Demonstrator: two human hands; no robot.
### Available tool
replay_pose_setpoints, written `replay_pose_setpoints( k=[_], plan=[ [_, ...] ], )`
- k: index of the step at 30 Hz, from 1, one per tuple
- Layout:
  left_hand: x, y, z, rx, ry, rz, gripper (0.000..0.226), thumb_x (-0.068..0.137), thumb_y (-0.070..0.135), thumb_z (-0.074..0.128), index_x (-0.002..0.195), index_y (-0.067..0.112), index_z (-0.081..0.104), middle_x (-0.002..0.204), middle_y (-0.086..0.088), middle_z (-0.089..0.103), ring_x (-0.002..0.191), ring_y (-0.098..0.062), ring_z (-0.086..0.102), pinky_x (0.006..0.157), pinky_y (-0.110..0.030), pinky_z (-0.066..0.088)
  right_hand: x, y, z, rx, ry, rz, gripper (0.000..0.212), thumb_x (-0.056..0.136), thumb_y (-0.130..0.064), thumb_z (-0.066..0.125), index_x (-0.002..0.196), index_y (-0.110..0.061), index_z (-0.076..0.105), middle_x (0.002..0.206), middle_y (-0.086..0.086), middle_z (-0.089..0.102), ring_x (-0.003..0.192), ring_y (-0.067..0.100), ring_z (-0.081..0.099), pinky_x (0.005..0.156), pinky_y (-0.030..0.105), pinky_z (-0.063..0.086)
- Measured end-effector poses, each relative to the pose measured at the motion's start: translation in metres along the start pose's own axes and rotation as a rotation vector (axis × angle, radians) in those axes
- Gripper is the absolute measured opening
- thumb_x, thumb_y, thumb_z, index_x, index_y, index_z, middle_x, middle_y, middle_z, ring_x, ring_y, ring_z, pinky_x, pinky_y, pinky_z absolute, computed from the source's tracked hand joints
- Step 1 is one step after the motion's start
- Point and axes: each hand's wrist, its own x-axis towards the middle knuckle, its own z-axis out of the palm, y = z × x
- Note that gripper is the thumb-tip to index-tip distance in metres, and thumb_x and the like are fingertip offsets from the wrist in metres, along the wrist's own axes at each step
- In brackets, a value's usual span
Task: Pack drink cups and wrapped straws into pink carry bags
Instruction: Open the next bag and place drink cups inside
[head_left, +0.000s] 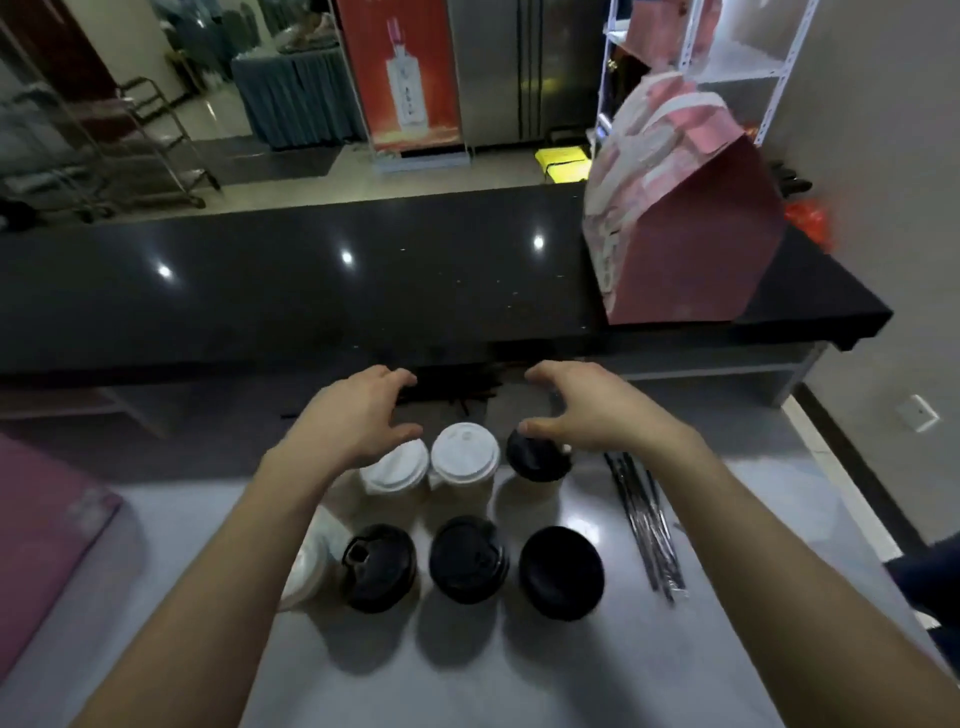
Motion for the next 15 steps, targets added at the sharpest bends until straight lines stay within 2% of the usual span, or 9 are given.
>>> replay_pose_setpoints(
  k=[6,8,12,15],
  plan=[
    [-0.058,-0.123,0.028,0.007,-0.045,-0.093,0.064,0.098,0.056,0.070,0.154,0.033,0.049,0.149,0.002,0.058,0.129,-0.027,0.062,0.102,-0.045,0.054,0.031,-0.117,0.067,-0.040,-0.050,-0.057,0.078,0.092,-0.055,0.079,0.158,-0.024,0.050,0.152,0.002,0.062,0.137,0.025,0.059,0.109,0.043,0.052],
    [-0.078,-0.168,0.030,-0.009,-0.032,-0.107,0.068,0.099,0.056,0.070,0.158,0.032,0.046,0.154,0.002,0.056,0.132,-0.027,0.062,0.104,-0.045,0.054,0.039,-0.162,0.091,-0.041,-0.040,-0.064,0.077,0.092,-0.053,0.079,0.157,-0.024,0.051,0.154,0.001,0.061,0.137,0.025,0.060,0.110,0.042,0.051],
    [-0.120,-0.265,0.025,0.005,0.040,-0.066,0.068,0.101,0.056,0.068,0.160,0.032,0.044,0.157,0.004,0.055,0.136,-0.027,0.060,0.106,-0.044,0.053,0.050,-0.253,0.140,-0.033,0.004,-0.035,0.069,0.090,-0.052,0.080,0.150,-0.027,0.058,0.144,0.002,0.066,0.129,0.024,0.062,0.104,0.041,0.053],
    [-0.151,-0.327,0.011,0.017,0.069,-0.027,0.065,0.102,0.054,0.067,0.159,0.031,0.046,0.153,0.002,0.057,0.136,-0.028,0.060,0.106,-0.046,0.053,0.054,-0.320,0.169,-0.040,-0.011,-0.015,0.072,0.093,-0.056,0.076,0.155,-0.028,0.053,0.151,0.000,0.062,0.136,0.023,0.059,0.107,0.039,0.051]
  ],
)
